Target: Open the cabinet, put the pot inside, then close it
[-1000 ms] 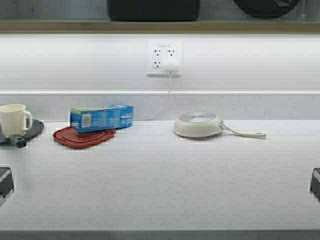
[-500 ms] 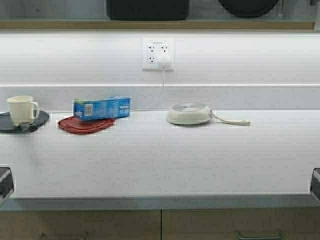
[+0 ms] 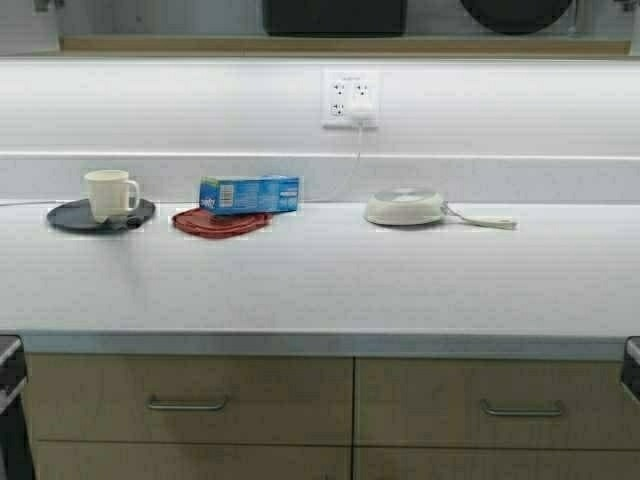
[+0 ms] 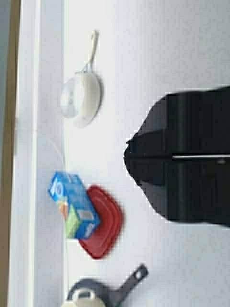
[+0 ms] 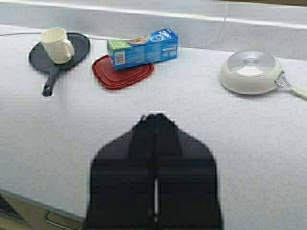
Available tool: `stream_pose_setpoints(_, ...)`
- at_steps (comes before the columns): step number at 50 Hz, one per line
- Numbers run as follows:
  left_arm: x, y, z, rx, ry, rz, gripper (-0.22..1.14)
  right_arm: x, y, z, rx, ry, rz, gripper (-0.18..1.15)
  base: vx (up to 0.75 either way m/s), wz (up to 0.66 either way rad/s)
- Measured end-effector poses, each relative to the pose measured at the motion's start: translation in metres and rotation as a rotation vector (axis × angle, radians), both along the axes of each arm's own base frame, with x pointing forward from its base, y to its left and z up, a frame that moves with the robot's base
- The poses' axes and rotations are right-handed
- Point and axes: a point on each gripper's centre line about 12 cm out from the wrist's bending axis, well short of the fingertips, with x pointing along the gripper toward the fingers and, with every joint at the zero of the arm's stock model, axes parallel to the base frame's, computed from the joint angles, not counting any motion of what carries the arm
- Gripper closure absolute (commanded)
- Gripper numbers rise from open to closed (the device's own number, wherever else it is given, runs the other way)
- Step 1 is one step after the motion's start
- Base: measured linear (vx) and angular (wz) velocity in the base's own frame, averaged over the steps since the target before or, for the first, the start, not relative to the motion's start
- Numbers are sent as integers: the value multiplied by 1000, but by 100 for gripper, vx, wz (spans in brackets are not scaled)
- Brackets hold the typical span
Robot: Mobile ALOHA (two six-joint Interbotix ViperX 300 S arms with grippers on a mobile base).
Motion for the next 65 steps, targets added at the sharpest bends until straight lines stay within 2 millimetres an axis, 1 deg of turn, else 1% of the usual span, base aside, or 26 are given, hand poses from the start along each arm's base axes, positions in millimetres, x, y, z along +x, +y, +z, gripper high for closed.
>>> stream_pose_setpoints(6, 3, 28, 14, 4, -3, 91, 87, -4, -10, 12, 17, -36, -29, 88, -28, 5)
stream_pose_setpoints(12, -3, 53, 28, 12, -4, 168, 87, -15, -22, 27, 24, -70, -58, 88, -23, -4)
stream_pose_setpoints(18, -12, 73, 42, 21, -26, 234, 87, -20, -46, 46, 33, -100, -147, 88, -20, -11)
stream_pose_setpoints(24, -23, 91, 56, 44, -68, 302, 87, -24, -66, 64, 35, -129, -224, 88, -23, -10)
stream_pose_setpoints(29, -28, 108, 70, 56, -101, 368, 87, -24, -84, 79, 36, -146, -296, 88, -26, -5)
stream_pose_setpoints(37, -26, 130, 91, 85, -101, 444, 87, -24, -109, 102, 23, -167, -404, 88, -25, -1)
stream_pose_setpoints(44, -18, 148, 117, 138, -115, 499, 87, -22, -147, 128, 0, -217, -557, 89, -19, -1)
stream_pose_setpoints(49, -10, 165, 136, 164, -123, 550, 87, -10, -170, 140, -22, -223, -637, 89, -18, -3)
stream_pose_setpoints(52, -5, 177, 144, 161, -122, 582, 87, 1, -185, 142, -38, -210, -680, 89, -18, -4)
stream_pose_setpoints(57, 8, 196, 158, 157, -131, 628, 87, 24, -199, 145, -79, -188, -703, 89, -17, -4)
stream_pose_setpoints(61, 20, 203, 168, 157, -141, 634, 87, 45, -211, 156, -122, -196, -714, 89, -17, -5)
stream_pose_setpoints(65, 36, 210, 178, 155, -154, 636, 87, 69, -221, 161, -132, -191, -720, 89, -18, -3)
